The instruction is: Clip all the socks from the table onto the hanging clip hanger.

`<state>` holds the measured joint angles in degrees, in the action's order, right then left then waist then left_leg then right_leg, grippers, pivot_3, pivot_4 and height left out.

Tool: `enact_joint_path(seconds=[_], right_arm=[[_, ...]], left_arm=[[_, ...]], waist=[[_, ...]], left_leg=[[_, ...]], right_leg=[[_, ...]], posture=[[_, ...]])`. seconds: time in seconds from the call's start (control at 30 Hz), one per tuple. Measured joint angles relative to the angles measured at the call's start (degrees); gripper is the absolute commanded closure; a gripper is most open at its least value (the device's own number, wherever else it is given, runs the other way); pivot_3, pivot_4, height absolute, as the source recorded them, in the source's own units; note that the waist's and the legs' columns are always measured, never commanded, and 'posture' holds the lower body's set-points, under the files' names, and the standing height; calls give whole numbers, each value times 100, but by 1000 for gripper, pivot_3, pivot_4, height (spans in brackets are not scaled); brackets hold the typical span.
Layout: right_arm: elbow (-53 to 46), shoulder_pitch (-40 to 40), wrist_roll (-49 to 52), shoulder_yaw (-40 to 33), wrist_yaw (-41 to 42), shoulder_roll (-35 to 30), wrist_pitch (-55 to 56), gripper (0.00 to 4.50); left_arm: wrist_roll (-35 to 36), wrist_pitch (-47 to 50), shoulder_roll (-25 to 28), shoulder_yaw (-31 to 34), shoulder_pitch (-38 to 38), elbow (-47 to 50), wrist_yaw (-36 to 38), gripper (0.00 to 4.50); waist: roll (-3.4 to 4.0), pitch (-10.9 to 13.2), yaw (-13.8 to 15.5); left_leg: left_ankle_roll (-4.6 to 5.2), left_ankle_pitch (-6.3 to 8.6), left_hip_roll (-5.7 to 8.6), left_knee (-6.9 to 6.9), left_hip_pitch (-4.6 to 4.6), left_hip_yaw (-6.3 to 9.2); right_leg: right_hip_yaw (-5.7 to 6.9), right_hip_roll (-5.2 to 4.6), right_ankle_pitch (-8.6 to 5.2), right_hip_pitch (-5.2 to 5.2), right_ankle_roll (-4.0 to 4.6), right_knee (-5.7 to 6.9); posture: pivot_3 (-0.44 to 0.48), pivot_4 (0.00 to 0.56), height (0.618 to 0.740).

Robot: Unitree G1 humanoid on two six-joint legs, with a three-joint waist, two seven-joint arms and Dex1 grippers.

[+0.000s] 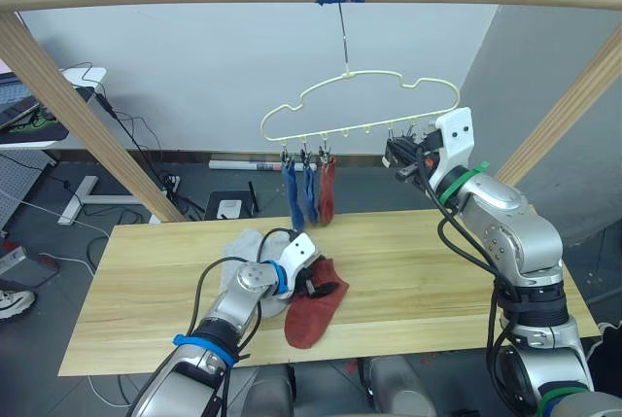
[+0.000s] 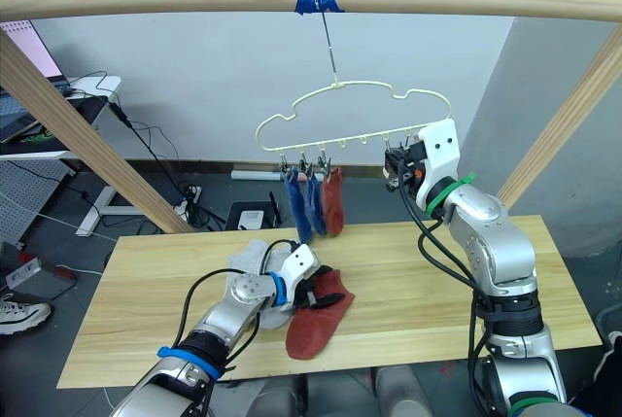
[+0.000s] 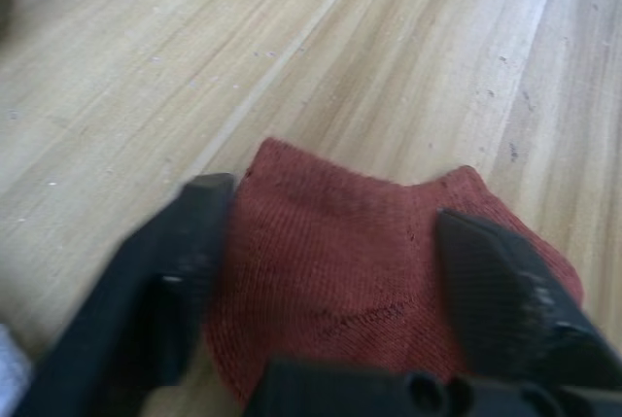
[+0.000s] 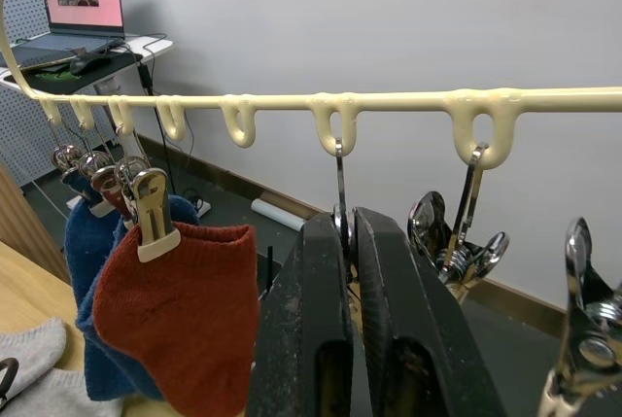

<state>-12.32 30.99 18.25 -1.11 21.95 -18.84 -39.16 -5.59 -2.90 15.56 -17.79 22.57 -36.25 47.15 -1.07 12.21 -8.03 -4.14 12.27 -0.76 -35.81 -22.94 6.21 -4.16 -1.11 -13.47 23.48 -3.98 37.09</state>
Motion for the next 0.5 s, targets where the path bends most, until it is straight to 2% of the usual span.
enact_joint_path(seconds=[0.3,0.5], right_arm=[[5,5,0,-4,3,-16,10,4500],[53,39,1,-6,44,-48,25,4500]], left_arm=[[38,36,0,-2,-137,153,140,4369],[402,429,-10,193,-248,572,328,4477]], waist=[[0,0,0],[0,0,2]], left_leg=[[0,0,0,1,0,0],[0,0,0,1,-1,0]], right_leg=[[0,0,0,0,0,0],[0,0,0,1,1,0]], posture=[[-194,179,740],[-194,182,740]])
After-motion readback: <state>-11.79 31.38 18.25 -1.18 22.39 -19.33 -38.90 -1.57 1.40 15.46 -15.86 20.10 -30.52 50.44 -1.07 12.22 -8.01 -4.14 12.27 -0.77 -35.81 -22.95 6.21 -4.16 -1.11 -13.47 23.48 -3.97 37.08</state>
